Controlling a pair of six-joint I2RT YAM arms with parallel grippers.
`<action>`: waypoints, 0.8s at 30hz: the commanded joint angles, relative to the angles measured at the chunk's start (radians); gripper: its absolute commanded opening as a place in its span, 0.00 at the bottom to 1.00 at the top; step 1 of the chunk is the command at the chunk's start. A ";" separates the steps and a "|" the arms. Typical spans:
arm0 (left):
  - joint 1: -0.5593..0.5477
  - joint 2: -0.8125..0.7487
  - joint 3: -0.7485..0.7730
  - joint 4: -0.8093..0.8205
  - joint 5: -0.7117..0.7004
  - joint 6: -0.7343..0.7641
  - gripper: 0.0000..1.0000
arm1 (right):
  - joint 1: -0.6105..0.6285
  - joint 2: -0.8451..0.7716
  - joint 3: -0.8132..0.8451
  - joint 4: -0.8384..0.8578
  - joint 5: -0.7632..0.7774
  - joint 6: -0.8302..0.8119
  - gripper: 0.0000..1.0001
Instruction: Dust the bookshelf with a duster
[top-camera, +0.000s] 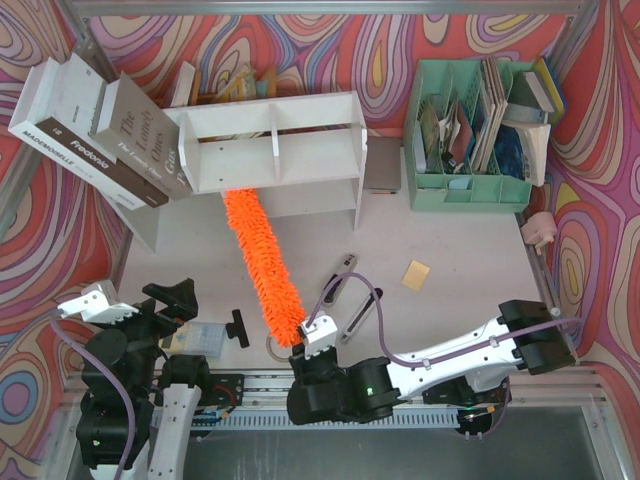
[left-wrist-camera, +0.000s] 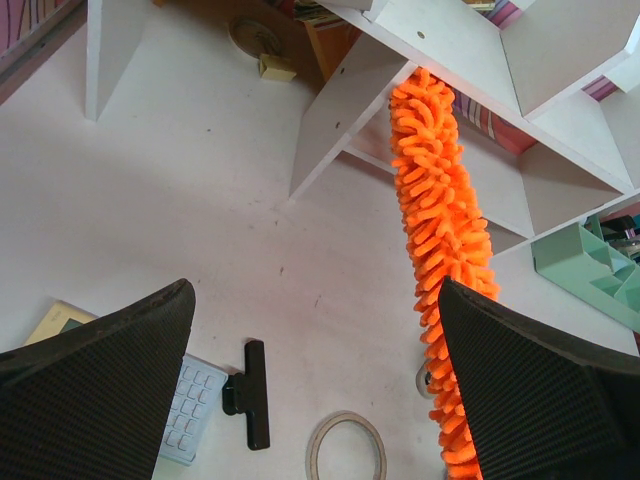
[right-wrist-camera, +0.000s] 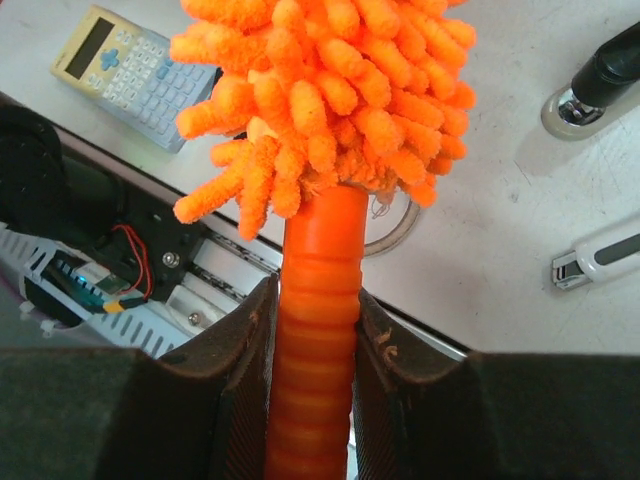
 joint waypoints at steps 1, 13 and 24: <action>0.008 0.002 -0.008 0.026 0.006 0.001 0.98 | 0.013 -0.012 0.060 -0.042 0.137 0.022 0.00; 0.008 0.008 -0.008 0.027 0.007 0.001 0.98 | 0.024 -0.044 0.097 -0.863 0.277 0.924 0.00; 0.008 0.010 -0.008 0.029 0.006 0.001 0.98 | 0.034 -0.059 0.072 -1.082 0.278 1.180 0.00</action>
